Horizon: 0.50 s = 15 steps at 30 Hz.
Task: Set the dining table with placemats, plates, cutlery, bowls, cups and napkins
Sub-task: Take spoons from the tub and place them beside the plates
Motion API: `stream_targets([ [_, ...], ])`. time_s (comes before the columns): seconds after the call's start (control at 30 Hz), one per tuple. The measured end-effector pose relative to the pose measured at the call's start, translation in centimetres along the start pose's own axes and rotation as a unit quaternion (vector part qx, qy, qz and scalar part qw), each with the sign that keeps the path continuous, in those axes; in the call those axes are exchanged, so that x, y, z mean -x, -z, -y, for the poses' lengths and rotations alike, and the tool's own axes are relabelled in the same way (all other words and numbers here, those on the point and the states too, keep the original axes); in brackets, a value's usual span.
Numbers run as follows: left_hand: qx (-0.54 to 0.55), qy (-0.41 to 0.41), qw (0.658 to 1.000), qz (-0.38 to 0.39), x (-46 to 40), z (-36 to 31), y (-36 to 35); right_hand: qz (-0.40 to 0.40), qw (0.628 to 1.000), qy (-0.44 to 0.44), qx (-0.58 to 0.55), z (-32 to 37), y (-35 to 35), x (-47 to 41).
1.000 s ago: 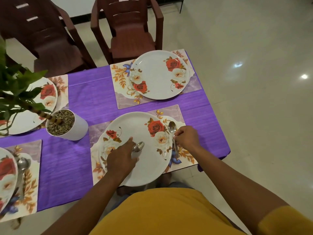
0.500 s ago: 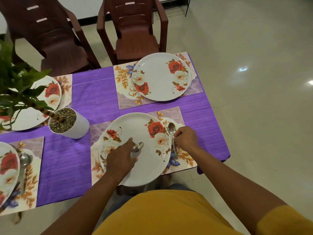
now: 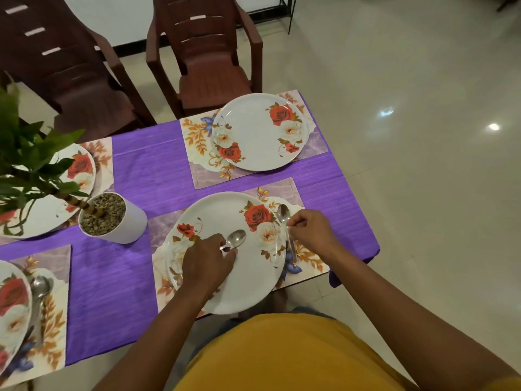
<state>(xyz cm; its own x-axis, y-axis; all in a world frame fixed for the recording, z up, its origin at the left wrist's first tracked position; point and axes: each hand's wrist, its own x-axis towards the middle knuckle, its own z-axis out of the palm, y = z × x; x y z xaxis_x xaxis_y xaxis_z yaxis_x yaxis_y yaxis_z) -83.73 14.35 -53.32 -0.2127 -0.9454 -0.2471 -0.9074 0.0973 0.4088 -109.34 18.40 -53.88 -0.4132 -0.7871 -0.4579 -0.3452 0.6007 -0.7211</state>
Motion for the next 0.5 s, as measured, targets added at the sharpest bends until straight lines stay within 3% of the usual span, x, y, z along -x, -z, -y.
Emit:
stream_targets([
  [0.23,0.163,-0.042,0.98,0.109,0.2,-4.1,0.2,0.098,0.987,-0.006,-0.124,2.3,-1.1,4.8],
  [0.5,0.224,-0.081,0.961,0.137,-0.4,-10.0,-0.5,0.029,0.974,-0.058,-0.216,0.9,1.9,5.0],
])
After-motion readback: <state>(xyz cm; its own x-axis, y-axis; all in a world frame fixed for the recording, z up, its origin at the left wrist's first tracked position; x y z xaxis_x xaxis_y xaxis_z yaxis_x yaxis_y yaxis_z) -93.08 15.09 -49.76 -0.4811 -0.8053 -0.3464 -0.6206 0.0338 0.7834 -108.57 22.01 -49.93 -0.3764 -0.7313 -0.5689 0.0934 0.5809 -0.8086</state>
